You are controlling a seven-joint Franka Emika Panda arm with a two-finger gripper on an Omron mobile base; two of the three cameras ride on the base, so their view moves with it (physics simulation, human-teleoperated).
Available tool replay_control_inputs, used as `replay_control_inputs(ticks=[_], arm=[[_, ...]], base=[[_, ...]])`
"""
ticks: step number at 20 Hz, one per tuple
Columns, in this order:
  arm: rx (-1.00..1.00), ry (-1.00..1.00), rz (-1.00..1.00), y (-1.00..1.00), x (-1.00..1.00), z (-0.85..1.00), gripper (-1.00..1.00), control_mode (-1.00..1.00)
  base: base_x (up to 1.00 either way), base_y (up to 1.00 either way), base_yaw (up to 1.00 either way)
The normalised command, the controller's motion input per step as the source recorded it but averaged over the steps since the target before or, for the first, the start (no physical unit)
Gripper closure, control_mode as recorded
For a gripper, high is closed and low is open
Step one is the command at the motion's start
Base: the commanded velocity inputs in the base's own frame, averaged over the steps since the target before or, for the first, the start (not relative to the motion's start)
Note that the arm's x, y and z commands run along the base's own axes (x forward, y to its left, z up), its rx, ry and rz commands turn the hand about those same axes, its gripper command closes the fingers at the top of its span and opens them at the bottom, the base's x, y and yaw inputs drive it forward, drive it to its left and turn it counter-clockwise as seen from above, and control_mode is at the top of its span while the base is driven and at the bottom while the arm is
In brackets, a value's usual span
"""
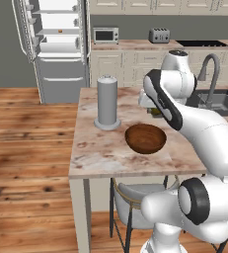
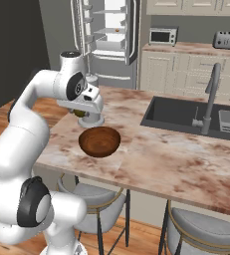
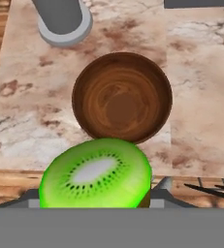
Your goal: Retrieve the kiwi and tangerine from the fridge and place them into the bowl on the dining table.
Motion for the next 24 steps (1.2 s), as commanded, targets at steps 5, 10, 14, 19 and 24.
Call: replay_control_inputs(ticks=[5,10,14,19,24], arm=[[0.0,0.09,-0.08,-0.05,0.06,-0.16,1.0,-1.0],[0.01,0.13,0.0,-0.1,0.25,-0.36,1.0,-1.0],[0.0,0.05,0.0,-0.03,0.25,-0.45,1.0,-1.0],[0.0,0.01,0.0,0.0,0.16,-0.48,1.0,-1.0],[0.0,0.0,0.0,0.0,0.19,-0.44,1.0,-1.0]], base=[[0.0,0.0,0.0],[0.0,0.0,0.0],[0.0,0.0,0.0],[0.0,0.0,0.0],[0.0,0.0,0.0]])
